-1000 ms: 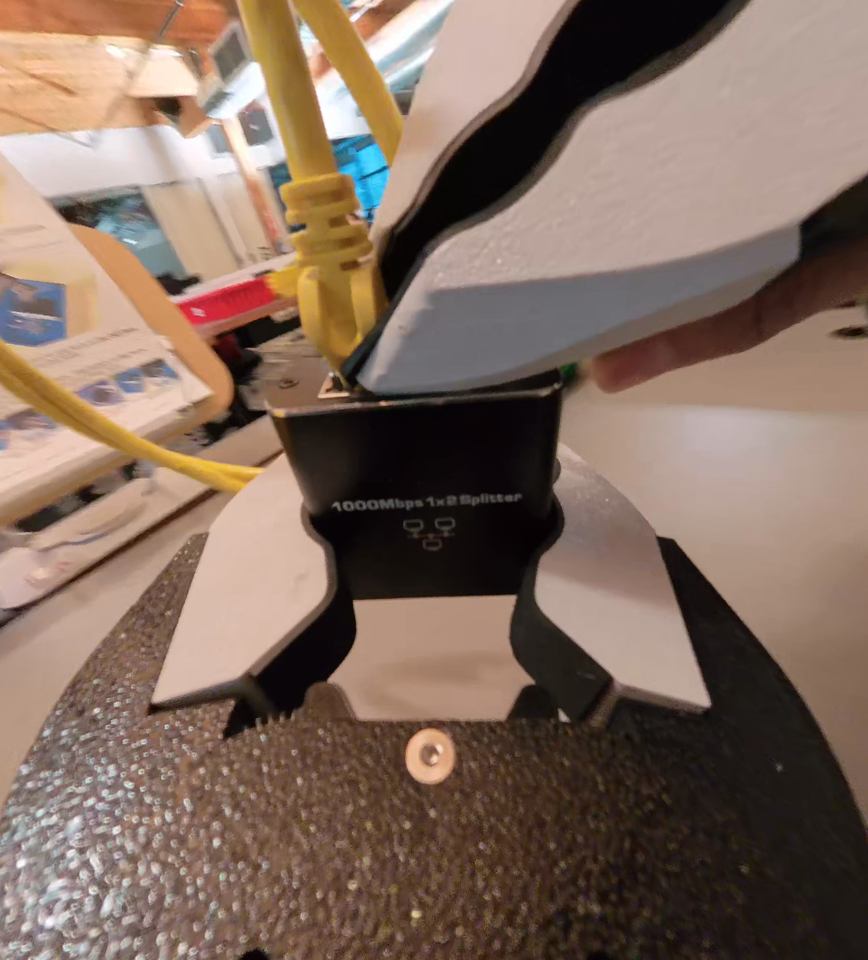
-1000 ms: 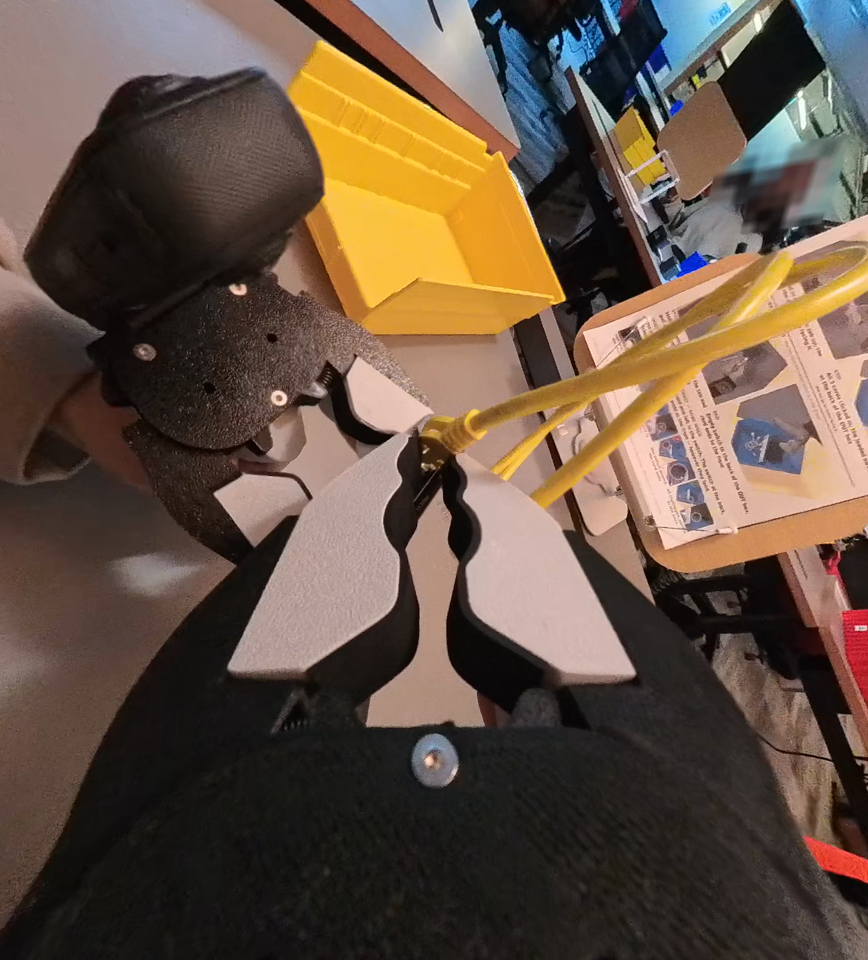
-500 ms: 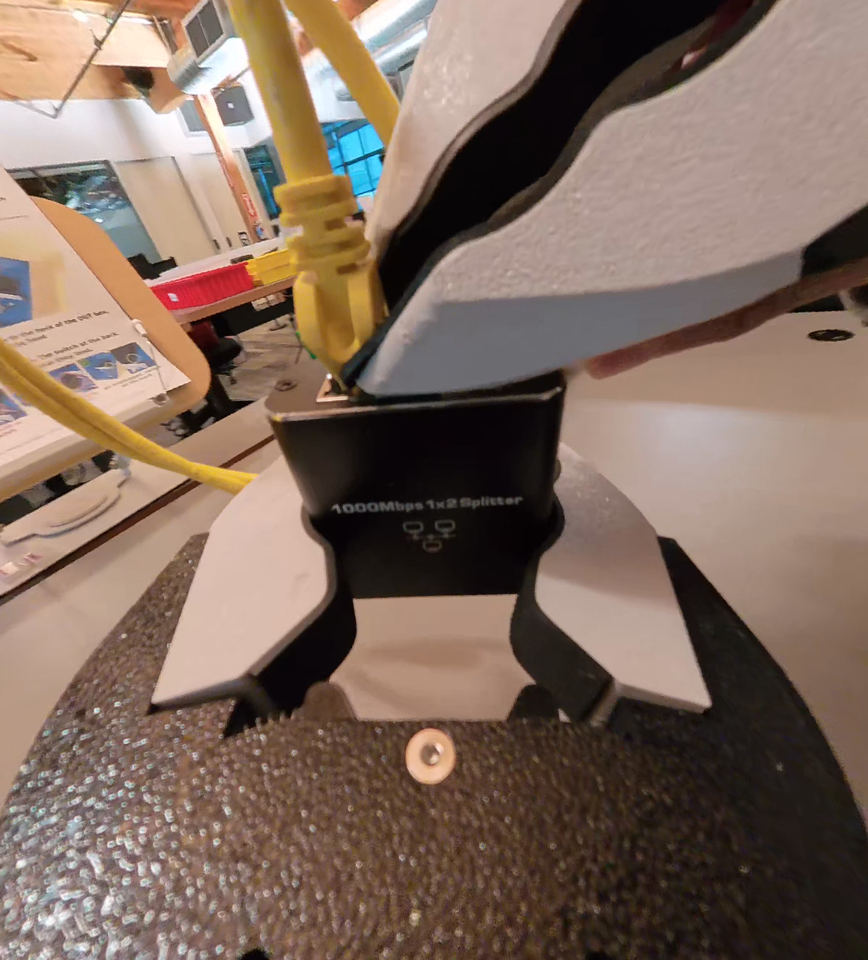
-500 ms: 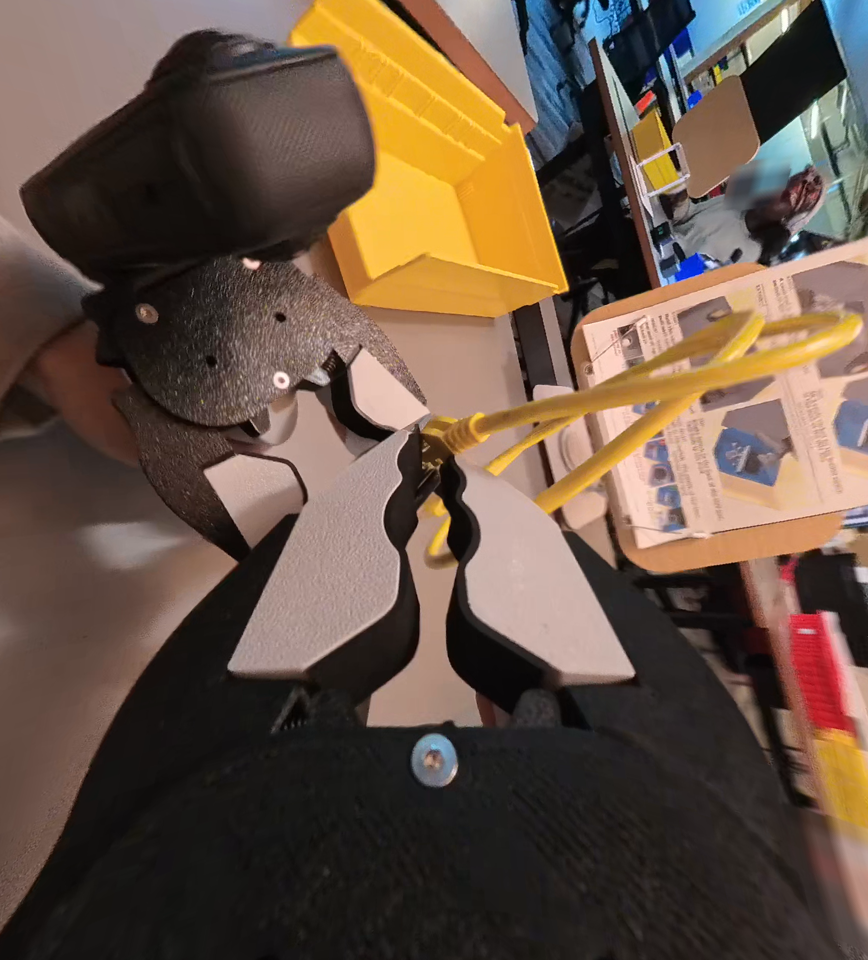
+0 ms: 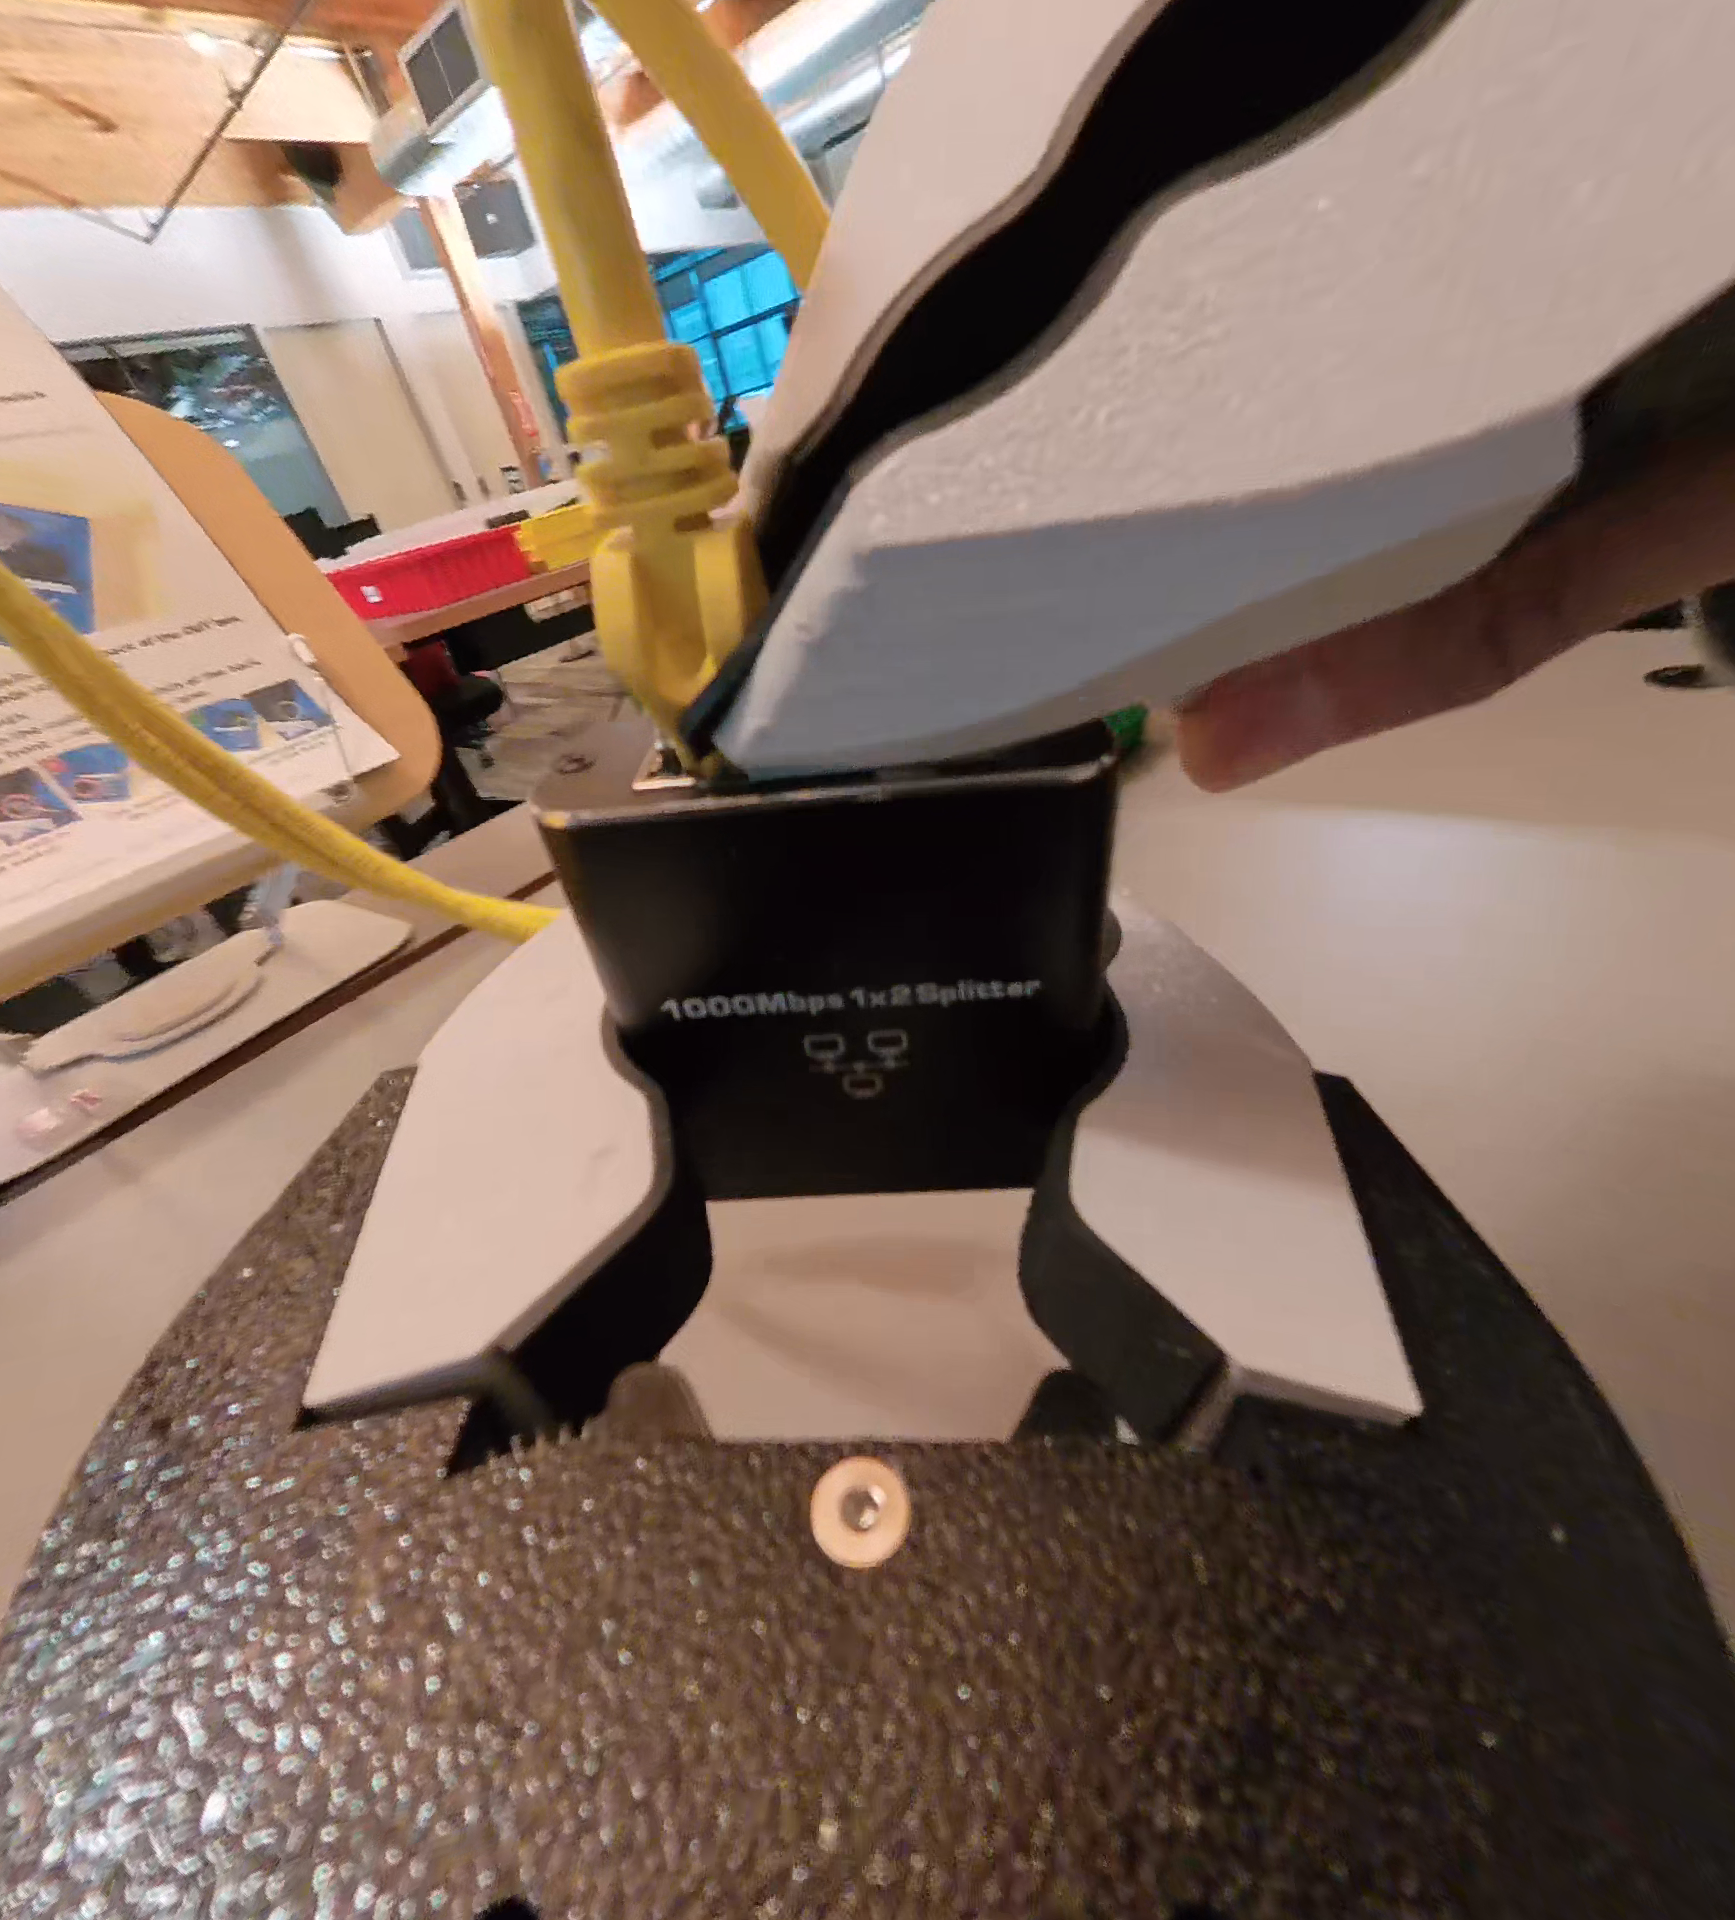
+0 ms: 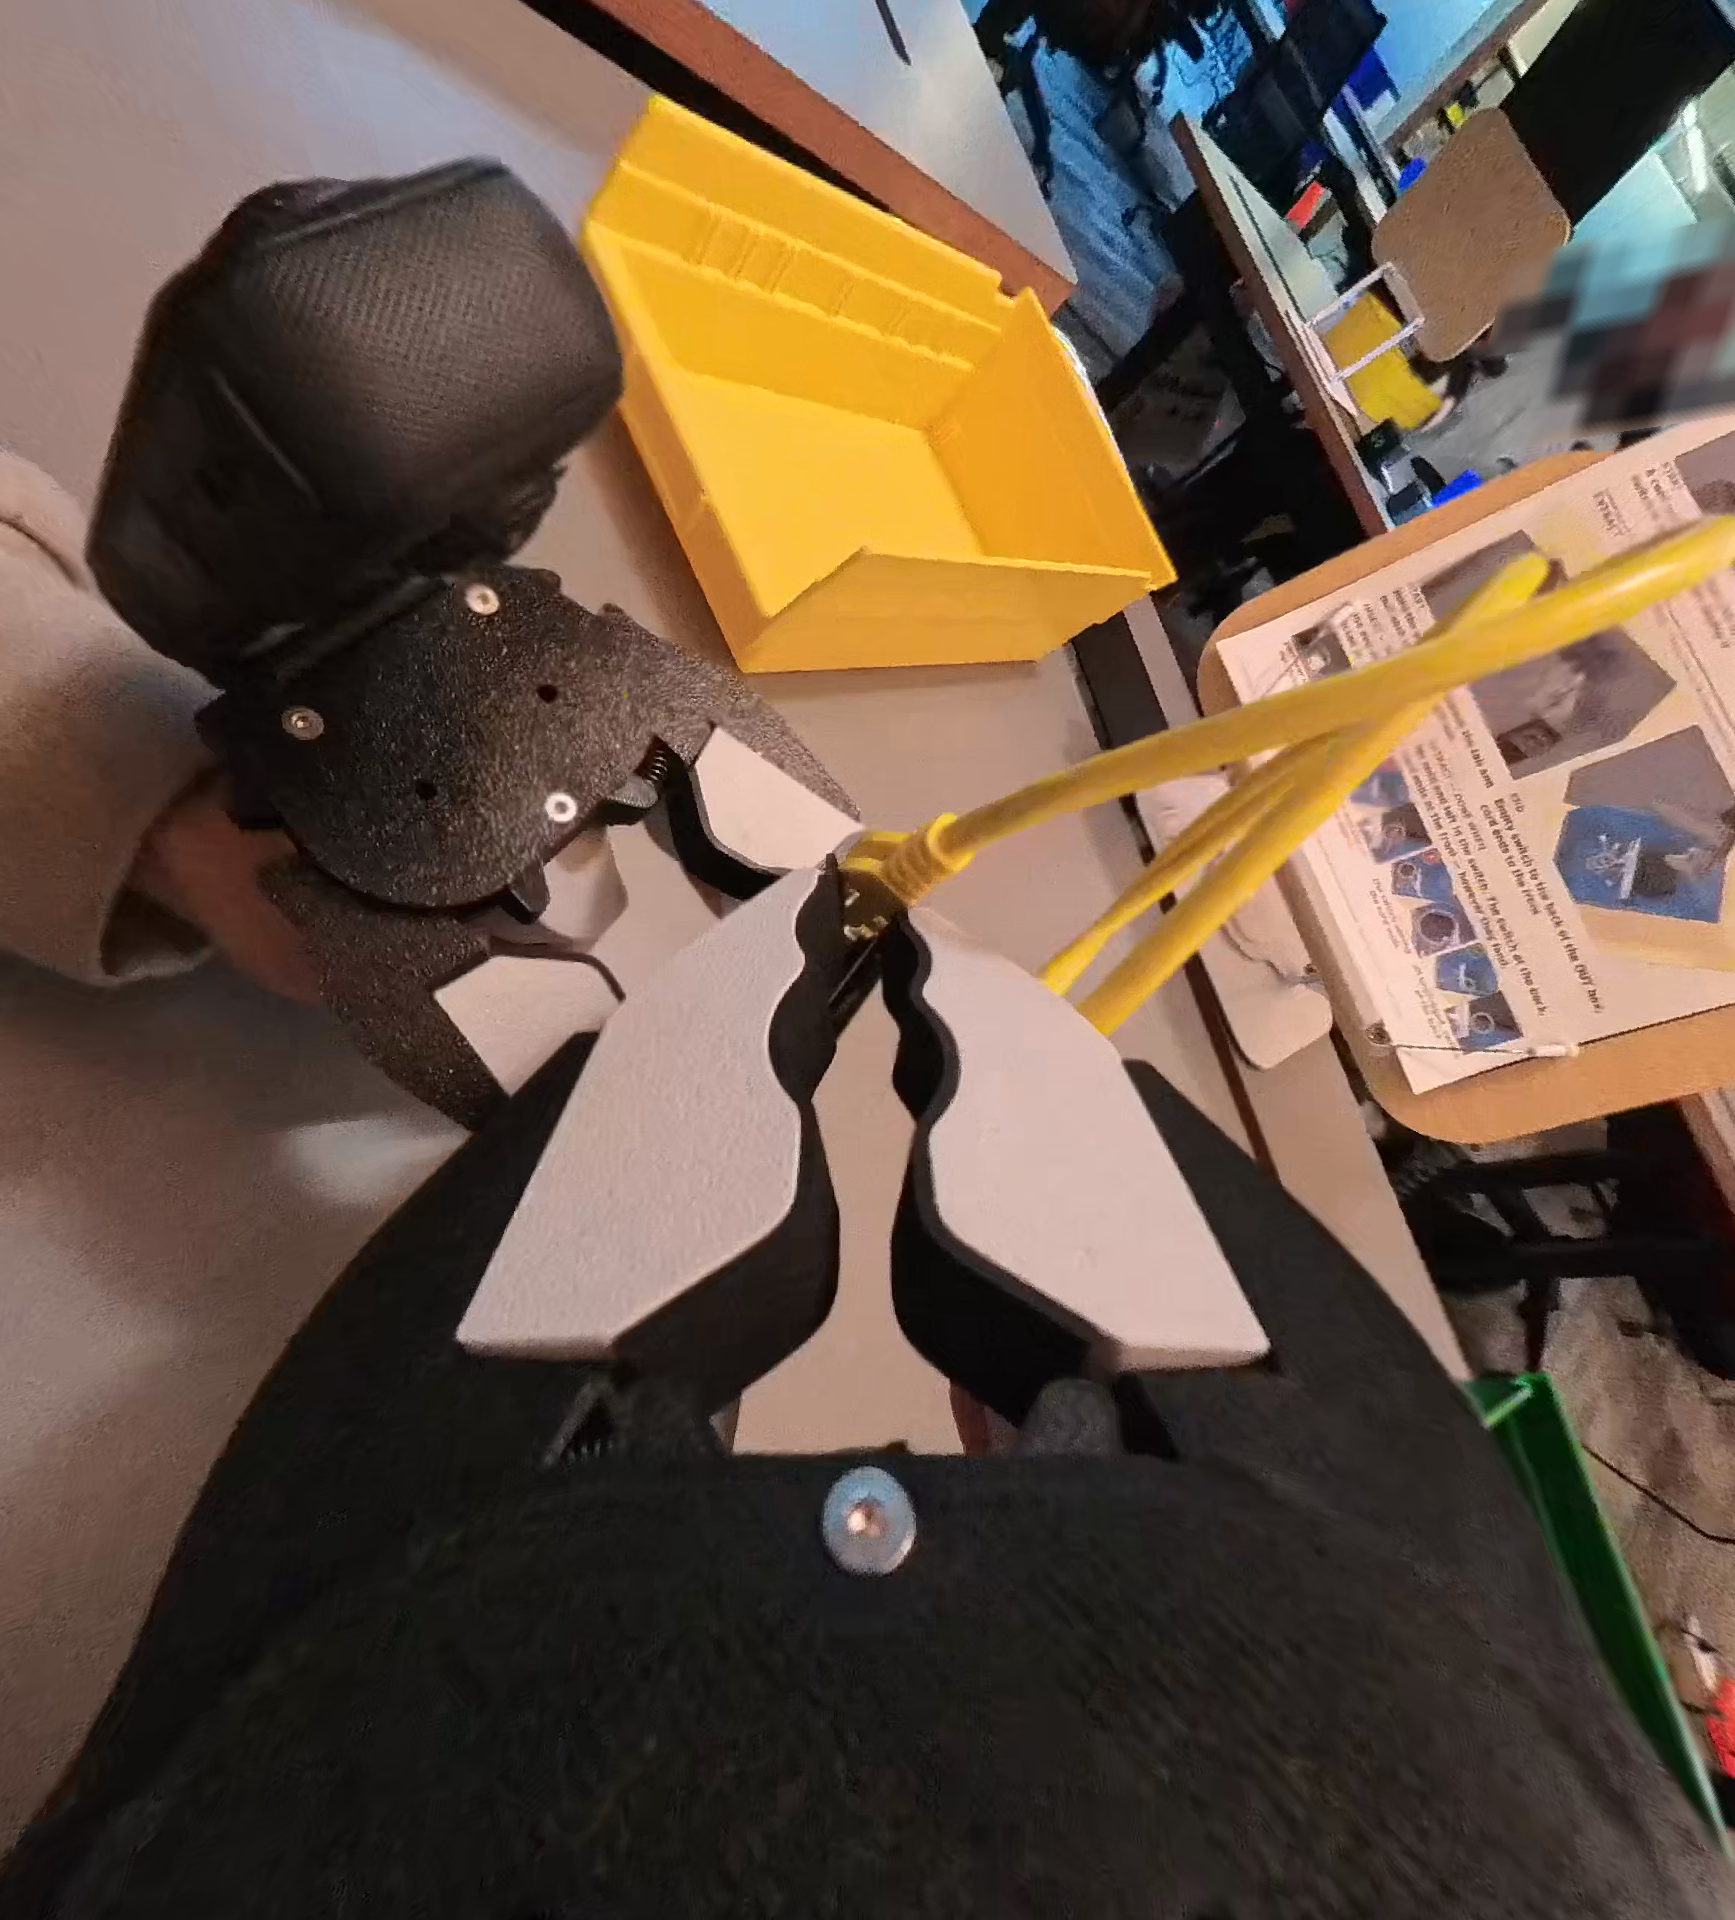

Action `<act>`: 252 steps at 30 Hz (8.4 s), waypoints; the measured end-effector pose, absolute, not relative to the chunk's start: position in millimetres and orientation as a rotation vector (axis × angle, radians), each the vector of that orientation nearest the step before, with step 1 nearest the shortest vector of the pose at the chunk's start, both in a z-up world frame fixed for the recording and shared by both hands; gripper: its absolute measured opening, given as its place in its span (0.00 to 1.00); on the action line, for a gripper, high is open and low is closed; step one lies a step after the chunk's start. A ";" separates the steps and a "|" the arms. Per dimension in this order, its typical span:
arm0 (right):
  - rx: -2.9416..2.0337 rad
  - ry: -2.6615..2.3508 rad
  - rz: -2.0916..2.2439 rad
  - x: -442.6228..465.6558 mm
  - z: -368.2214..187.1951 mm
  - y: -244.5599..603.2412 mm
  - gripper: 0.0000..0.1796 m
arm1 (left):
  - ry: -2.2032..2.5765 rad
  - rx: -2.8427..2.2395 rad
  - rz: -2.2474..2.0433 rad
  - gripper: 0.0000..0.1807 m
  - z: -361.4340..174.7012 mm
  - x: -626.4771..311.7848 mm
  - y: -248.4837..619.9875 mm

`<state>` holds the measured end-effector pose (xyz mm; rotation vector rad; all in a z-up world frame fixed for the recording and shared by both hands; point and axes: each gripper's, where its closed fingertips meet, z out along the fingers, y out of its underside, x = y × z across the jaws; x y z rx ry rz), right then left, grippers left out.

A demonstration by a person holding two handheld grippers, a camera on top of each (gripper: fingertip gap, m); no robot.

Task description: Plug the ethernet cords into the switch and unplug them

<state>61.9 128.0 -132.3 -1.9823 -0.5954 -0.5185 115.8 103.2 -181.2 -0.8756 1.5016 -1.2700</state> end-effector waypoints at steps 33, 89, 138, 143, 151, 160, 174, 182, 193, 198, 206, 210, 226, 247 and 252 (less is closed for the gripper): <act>-1.825 -0.379 -0.607 98.9 -72.0 107.2 0.05 | 1.563 -0.922 -1.231 0.42 -183.8 116.8 100.4; -1.944 -0.159 0.257 76.3 -124.3 130.8 0.34 | 1.504 -1.015 -1.136 0.42 -182.7 119.5 144.3; -1.747 0.507 -0.195 407.4 -126.9 -21.0 0.44 | 1.628 -1.096 -1.238 0.35 -226.4 131.4 126.1; -1.747 0.410 -0.330 323.3 -142.8 -56.5 0.47 | 1.680 -1.173 -1.307 0.35 -219.4 154.4 108.6; -1.976 0.441 -0.510 307.4 -171.7 -89.6 0.49 | 1.828 -1.331 -1.366 0.40 -171.1 257.0 62.8; -2.050 0.396 -0.563 311.6 -179.2 -109.4 0.44 | 2.085 -1.646 -0.986 0.28 -188.1 386.0 55.4; -2.012 0.327 -0.503 306.9 -178.4 -98.4 0.40 | 2.047 -1.797 -0.457 0.14 -259.8 426.6 86.9; -2.074 0.276 -0.546 302.5 -185.1 -88.6 0.40 | 2.172 -1.746 -0.565 0.12 -259.8 370.5 114.3; -1.976 0.100 -0.402 239.0 -157.2 -5.1 0.42 | 2.332 -1.622 -0.644 0.11 -258.6 104.3 171.4; -1.977 -0.022 -0.274 189.8 -157.6 77.8 0.49 | 2.279 -1.731 -0.659 0.10 -258.0 -28.1 216.9; -1.935 -0.057 0.013 115.8 -157.9 263.0 0.53 | 1.998 -2.052 -0.560 0.10 -257.3 -195.5 304.6; -2.015 0.046 0.023 109.7 -175.4 331.6 0.56 | 1.688 -2.270 -0.444 0.10 -257.1 -266.7 350.1; -2.386 -0.029 -0.057 143.3 -245.0 332.9 0.05 | 0.903 -2.526 -0.280 0.10 -256.7 -362.7 446.0; -2.274 0.815 -0.258 434.0 -245.9 -98.6 0.04 | 1.266 -2.446 -0.410 0.10 -258.5 -141.8 551.6; -2.165 0.968 -0.325 507.6 -247.5 -103.4 0.03 | 1.318 -2.404 -0.416 0.09 -259.1 -52.2 575.5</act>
